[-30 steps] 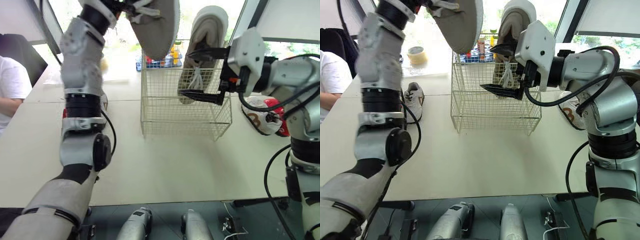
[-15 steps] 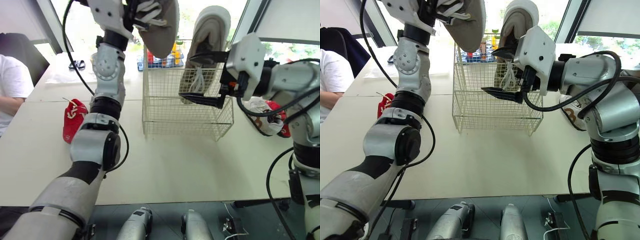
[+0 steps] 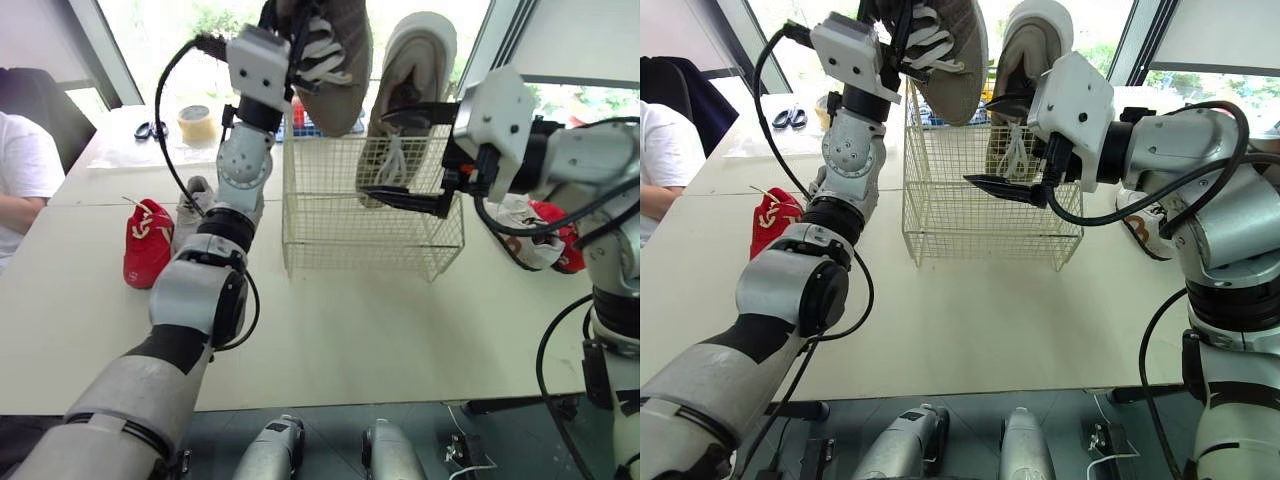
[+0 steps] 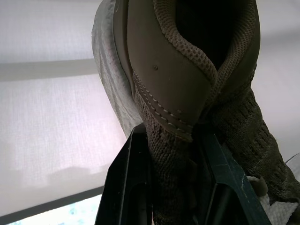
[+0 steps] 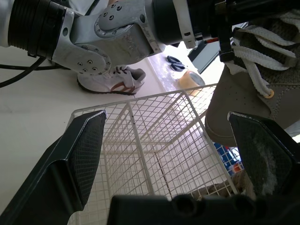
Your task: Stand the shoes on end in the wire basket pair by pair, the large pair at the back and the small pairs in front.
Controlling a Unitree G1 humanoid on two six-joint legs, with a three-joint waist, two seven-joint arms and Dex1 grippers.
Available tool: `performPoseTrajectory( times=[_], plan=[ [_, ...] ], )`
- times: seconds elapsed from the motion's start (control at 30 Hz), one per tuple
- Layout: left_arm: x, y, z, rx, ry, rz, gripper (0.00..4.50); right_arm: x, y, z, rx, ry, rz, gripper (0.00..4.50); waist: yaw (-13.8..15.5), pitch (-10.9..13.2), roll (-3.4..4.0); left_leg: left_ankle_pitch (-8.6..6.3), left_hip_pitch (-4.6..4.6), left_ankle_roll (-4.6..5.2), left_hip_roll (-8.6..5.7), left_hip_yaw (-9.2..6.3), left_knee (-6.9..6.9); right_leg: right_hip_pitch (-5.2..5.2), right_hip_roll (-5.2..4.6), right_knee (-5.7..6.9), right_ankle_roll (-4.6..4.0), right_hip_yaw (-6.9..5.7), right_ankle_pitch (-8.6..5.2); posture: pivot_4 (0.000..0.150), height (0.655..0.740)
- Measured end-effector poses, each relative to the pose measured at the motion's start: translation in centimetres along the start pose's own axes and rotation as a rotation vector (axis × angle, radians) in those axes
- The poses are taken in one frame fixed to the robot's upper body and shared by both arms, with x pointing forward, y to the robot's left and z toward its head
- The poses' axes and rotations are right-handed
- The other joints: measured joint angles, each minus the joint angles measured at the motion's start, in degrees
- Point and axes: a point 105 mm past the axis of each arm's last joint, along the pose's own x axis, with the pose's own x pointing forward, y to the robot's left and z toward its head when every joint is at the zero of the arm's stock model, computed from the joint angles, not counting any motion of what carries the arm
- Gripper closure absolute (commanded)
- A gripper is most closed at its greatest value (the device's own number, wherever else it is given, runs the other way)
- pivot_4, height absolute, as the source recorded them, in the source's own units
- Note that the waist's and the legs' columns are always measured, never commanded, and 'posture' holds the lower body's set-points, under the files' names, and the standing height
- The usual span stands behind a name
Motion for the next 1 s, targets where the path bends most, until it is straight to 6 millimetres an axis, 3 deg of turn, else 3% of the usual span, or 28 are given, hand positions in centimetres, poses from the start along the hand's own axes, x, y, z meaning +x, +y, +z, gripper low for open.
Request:
performPoseTrajectory(
  times=[0.13,0.57,0.67,0.77,0.83,1.0],
  plan=[
    [-2.3,-0.7,-2.4,0.004,0.106,-0.029,3.99,0.0,0.0,0.0,0.006,-0.002,0.002,0.00,-0.05,0.00,0.01,0.00,0.00,0.01,0.00,0.00,0.00,-0.01,0.00,0.00,0.00,0.00,0.00,0.150,0.7400],
    [-3.8,-1.3,-4.7,-0.078,0.242,-0.052,3.99,0.0,0.1,-0.1,0.010,-0.004,0.003,0.00,-0.33,-0.02,0.03,-0.01,0.00,0.01,0.01,0.01,-0.02,-0.02,0.00,0.00,0.00,0.01,0.00,0.150,0.7400],
    [-5.6,-1.6,-5.9,-0.134,0.306,-0.058,2.58,0.0,0.1,-0.1,0.012,-0.002,0.003,0.00,-0.33,-0.03,0.04,-0.01,0.00,0.01,0.01,0.00,-0.02,-0.02,0.00,0.00,0.00,0.01,0.00,0.150,0.7400],
    [-5.9,-2.0,-5.8,-0.165,0.303,-0.084,0.91,0.0,0.2,-0.2,0.015,0.000,0.004,0.00,-0.02,-0.06,0.03,-0.01,0.02,0.01,0.01,0.00,0.08,0.04,0.00,0.03,0.00,0.01,0.00,0.150,0.7400],
    [-6.3,-1.8,-6.0,-0.186,0.308,-0.075,0.03,0.0,0.2,-0.2,0.015,0.000,0.003,0.00,0.06,-0.08,0.02,0.00,0.06,0.01,0.01,0.00,0.10,0.09,0.00,0.04,0.00,0.01,0.00,0.150,0.7400],
    [-7.5,-0.9,-6.1,-0.255,0.321,-0.052,0.03,0.0,0.1,-0.2,0.014,-0.001,0.002,0.00,0.06,-0.10,0.02,-0.01,0.06,0.01,0.01,-0.01,0.09,0.09,-0.01,0.04,0.00,0.01,0.00,0.150,0.7400]
  ],
)
